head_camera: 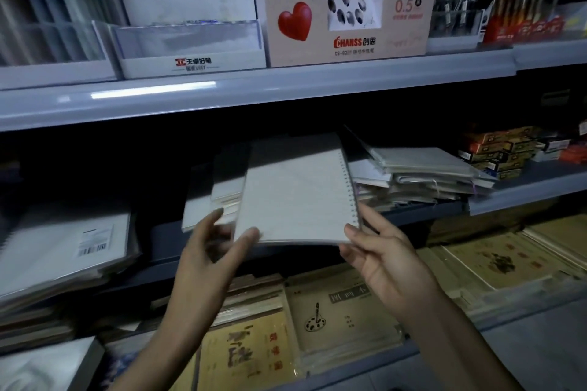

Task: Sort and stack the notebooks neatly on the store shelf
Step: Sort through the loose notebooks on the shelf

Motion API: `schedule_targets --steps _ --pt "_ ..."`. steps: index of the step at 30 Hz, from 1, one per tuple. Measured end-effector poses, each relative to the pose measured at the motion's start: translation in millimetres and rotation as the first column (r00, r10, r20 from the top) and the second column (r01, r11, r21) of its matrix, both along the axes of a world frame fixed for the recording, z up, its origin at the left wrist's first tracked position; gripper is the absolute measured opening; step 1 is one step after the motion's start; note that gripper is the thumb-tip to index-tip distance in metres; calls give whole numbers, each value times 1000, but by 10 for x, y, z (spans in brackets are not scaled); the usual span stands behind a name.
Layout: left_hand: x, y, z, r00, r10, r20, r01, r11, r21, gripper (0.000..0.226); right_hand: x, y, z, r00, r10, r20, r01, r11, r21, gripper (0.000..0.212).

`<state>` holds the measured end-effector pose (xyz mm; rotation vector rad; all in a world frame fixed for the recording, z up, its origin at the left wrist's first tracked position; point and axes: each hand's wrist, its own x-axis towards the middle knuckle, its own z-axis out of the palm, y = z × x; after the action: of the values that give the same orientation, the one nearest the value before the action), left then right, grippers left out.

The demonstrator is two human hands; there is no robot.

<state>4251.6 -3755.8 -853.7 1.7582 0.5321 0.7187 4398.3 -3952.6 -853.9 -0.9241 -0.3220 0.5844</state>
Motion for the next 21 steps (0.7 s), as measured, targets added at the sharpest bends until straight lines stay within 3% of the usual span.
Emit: schedule_targets --steps 2,3,7,11,16,21 --pt "-66 65 24 985 -164 59 174 923 -344 45 -85 50 -25 1000 24 9 -24 1000 2 56" --pt "-107 91 25 973 -204 107 230 882 -412 37 -129 85 -41 999 39 22 -39 999 -3 59" --pt "-320 250 -91 971 -160 179 213 917 -338 21 -307 271 -93 994 79 69 -76 996 -53 59" --pt "-612 532 -266 970 -108 216 171 938 -301 21 -457 551 -103 985 144 95 -136 987 -87 57" --pt "-958 888 -274 935 65 349 106 886 -450 43 -709 1145 -114 977 210 29 -209 978 -25 62" --pt "-1214 1339 -185 831 353 431 -68 832 -551 42 -1038 1826 -28 966 255 53 -253 967 -29 57"
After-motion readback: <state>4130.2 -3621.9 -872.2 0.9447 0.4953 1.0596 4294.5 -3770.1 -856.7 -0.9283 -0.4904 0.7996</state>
